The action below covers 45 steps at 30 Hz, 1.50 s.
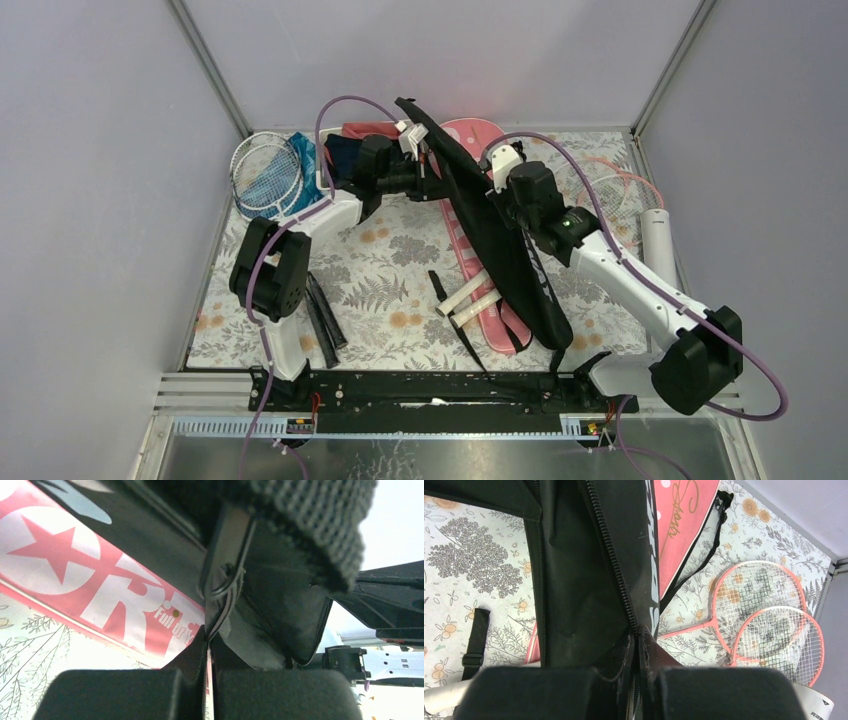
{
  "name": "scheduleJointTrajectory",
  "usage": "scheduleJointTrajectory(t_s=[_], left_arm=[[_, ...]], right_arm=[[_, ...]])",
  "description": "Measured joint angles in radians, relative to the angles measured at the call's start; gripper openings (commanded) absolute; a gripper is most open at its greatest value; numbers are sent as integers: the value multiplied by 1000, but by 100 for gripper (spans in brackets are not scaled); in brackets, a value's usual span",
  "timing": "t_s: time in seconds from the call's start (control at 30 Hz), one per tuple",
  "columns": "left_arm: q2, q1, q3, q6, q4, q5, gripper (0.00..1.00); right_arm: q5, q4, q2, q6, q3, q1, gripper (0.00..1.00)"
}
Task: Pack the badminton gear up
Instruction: Open the racket bag at the center of the board.
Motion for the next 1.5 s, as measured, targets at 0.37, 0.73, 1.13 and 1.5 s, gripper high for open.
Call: scheduleJointTrajectory(t_s=[0.37, 0.73, 1.13, 1.5], left_arm=[[-13, -9, -56, -69, 10, 20, 0], [-37, -24, -63, -126, 70, 48, 0], [-37, -24, -59, -224, 76, 48, 0], [-37, -24, -44, -272, 95, 63, 0]], right_arm=[[-71, 63, 117, 3, -43, 0, 14], [-141, 68, 174, 7, -32, 0, 22], [-224, 66, 140, 10, -32, 0, 37], [-181, 60, 142, -29, -51, 0, 48]])
